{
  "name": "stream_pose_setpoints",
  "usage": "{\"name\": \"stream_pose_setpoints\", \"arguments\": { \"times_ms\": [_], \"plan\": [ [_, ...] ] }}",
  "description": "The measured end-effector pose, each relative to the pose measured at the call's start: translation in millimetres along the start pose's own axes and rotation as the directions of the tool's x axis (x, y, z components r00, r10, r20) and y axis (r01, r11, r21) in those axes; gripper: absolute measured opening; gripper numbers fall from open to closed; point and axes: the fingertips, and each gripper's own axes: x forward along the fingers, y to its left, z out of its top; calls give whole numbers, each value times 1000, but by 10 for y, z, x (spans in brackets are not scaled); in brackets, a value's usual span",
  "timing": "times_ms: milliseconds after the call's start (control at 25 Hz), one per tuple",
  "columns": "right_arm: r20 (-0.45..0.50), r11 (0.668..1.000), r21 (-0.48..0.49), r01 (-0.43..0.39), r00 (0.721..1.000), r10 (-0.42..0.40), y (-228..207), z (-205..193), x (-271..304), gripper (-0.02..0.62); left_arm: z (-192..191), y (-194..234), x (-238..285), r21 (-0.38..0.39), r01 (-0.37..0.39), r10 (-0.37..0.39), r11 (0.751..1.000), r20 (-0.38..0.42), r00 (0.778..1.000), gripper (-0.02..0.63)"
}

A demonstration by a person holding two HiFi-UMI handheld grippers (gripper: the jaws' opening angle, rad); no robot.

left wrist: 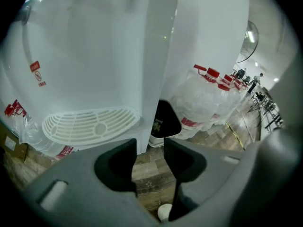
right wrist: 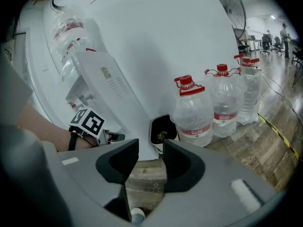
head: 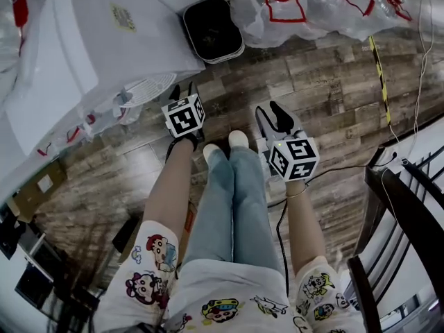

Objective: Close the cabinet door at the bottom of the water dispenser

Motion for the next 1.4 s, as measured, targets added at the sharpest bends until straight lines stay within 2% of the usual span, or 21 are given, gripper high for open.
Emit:
{"name": "stream_pose_setpoints", "arguments": {
  "times_ms": [400,680,920,1200,1400],
  "plan": [
    [28,997,-79,-20,999,23,473,490,-505,153,219,-269,-997,-4,82,-82,997,71,994,176],
    [65,982,-181,-52,996,64,974,923,-946,150,440,-395,-1874,-22,150,-145,988,163,976,176],
    [107,970,-231,-71,989,98,1465,1296,-1362,149,622,-251,-2630,-46,176,-160,983,238,958,176],
    [180,950,-284,-131,966,187,2160,1732,-1834,140,904,29,-3523,-51,193,-161,980,368,916,176],
    [191,901,-384,-203,937,292,2683,1958,-2068,130,1053,280,-4144,-54,199,-151,979,469,870,176]
  ]
}}
